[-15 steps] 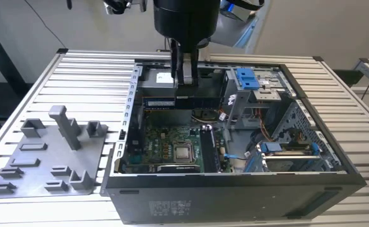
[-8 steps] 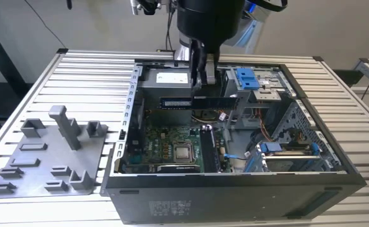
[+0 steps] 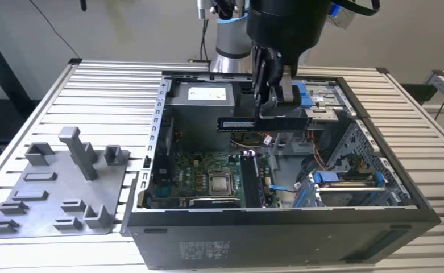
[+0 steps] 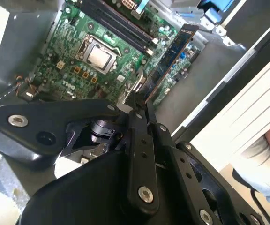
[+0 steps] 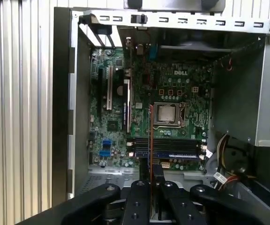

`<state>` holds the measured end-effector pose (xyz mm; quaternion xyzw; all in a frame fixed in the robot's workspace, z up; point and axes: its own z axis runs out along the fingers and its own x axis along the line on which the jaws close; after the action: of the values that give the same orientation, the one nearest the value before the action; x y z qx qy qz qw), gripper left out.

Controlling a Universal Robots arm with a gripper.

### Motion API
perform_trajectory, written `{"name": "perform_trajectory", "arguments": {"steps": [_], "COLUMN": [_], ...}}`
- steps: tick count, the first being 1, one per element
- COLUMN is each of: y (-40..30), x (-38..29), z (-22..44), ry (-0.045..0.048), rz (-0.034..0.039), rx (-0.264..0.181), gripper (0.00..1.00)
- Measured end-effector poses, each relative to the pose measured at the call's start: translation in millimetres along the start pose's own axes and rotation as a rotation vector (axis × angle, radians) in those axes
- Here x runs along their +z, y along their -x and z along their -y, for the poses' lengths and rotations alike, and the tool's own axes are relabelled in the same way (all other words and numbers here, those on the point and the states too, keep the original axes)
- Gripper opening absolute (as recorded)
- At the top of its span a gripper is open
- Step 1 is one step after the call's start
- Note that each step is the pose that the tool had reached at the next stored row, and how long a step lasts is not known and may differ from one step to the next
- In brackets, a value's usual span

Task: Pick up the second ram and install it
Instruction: 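Pick up the second ram and move it above second insertion slot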

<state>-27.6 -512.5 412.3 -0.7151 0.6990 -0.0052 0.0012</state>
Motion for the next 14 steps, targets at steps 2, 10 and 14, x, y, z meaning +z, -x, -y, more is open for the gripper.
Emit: {"name": "perform_trajectory", "arguments": {"steps": [2, 10, 14], "y": [-0.2, -0.5, 3.8], "x": [0.0, 0.2, 0.1], "z": [7.0, 22.1, 22.3], "ry": [0.0003, 0.0006, 0.0006], "rz": [-0.0001, -0.0001, -0.0001], "rx": [0.000, 0.000, 0.000], "gripper": [0.14, 0.14, 0.14]}}
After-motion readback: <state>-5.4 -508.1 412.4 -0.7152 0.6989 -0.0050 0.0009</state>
